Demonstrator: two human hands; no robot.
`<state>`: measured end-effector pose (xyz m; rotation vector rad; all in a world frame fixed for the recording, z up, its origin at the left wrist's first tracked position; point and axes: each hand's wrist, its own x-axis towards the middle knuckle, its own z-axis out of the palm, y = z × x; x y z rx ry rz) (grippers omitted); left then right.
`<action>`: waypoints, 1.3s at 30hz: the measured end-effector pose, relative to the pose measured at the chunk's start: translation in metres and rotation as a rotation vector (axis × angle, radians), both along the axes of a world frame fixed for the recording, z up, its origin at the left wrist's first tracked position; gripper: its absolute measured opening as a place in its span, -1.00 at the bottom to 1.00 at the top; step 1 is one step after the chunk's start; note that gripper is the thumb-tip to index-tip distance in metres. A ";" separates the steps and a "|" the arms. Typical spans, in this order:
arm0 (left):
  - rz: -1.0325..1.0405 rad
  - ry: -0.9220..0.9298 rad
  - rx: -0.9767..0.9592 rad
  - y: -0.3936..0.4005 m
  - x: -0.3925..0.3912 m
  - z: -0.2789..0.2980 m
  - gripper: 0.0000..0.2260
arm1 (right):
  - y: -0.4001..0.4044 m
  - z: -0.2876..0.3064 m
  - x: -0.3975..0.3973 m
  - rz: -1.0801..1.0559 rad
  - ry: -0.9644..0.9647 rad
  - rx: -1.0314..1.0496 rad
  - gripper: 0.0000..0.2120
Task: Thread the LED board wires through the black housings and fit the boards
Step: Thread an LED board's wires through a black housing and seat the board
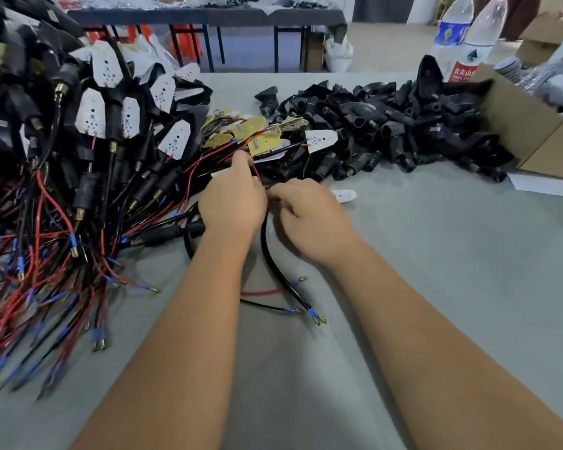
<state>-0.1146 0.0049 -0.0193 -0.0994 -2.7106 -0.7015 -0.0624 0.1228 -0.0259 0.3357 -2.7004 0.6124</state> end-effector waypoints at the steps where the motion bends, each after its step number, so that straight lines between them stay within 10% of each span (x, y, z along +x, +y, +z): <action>1: -0.041 -0.004 0.000 0.001 0.000 -0.001 -0.76 | 0.000 0.000 -0.001 0.004 -0.014 0.012 -0.70; 20: -0.324 -0.087 1.141 -0.001 -0.003 0.016 -0.76 | 0.005 0.003 -0.001 -0.085 0.087 -0.620 -0.90; 30: -0.419 -0.144 0.228 -0.007 0.003 0.013 -0.92 | 0.041 0.011 -0.005 -0.507 0.299 -0.665 -0.88; 35: -0.442 -0.131 0.066 -0.006 0.004 0.014 -0.83 | 0.071 0.008 -0.005 -0.743 0.318 -1.010 -0.84; 39: -0.380 -0.016 0.038 -0.003 0.005 0.013 -0.82 | 0.067 0.009 -0.001 -0.712 0.388 -0.906 -0.80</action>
